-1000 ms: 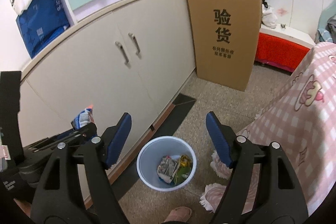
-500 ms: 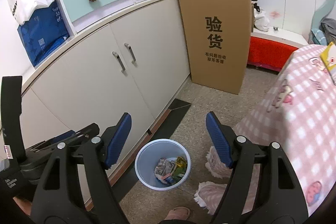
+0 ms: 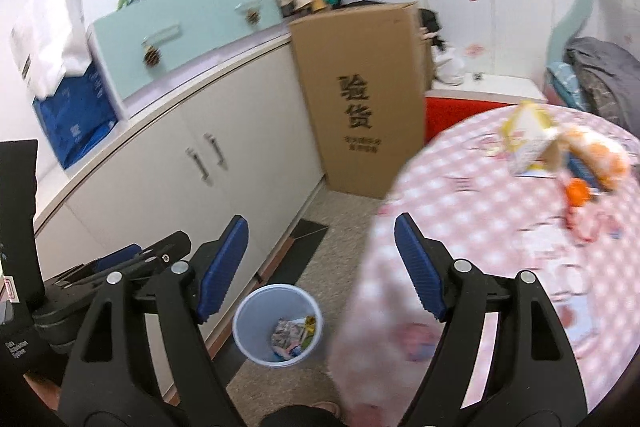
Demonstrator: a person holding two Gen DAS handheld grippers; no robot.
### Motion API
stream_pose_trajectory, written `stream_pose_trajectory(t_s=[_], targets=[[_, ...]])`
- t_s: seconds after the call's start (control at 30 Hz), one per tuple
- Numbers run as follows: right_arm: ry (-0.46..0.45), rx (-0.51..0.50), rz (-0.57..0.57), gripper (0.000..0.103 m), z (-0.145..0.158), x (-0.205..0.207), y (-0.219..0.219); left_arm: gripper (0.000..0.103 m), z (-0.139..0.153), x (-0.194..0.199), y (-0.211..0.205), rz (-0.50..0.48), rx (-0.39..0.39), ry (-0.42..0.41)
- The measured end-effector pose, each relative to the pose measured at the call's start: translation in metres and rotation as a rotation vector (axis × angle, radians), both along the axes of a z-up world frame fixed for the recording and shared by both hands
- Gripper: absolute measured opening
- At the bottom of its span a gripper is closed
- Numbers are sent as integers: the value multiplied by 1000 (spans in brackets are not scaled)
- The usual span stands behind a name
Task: Collect trash
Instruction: 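Move both open grippers back over the table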
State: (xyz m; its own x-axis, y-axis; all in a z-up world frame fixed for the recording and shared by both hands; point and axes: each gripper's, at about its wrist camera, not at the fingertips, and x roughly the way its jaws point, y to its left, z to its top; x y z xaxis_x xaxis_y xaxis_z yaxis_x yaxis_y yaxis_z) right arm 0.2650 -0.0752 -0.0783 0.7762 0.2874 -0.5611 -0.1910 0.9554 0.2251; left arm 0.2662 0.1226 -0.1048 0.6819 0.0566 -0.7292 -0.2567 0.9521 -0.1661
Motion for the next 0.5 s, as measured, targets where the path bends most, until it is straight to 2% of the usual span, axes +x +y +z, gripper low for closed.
stream_pose_trajectory(t_s=[0.23,0.33,0.5], targets=[[-14,11,-137,76,9,-19,-95,69,14,10,-89,-148,-11,-2],[-15,9,-206,76,10,-24,-139,69,13,18,-129,-215,-33,8],[21,17,-315,76,0,-27,-206,69,8,28,-198,-329,-10,14]])
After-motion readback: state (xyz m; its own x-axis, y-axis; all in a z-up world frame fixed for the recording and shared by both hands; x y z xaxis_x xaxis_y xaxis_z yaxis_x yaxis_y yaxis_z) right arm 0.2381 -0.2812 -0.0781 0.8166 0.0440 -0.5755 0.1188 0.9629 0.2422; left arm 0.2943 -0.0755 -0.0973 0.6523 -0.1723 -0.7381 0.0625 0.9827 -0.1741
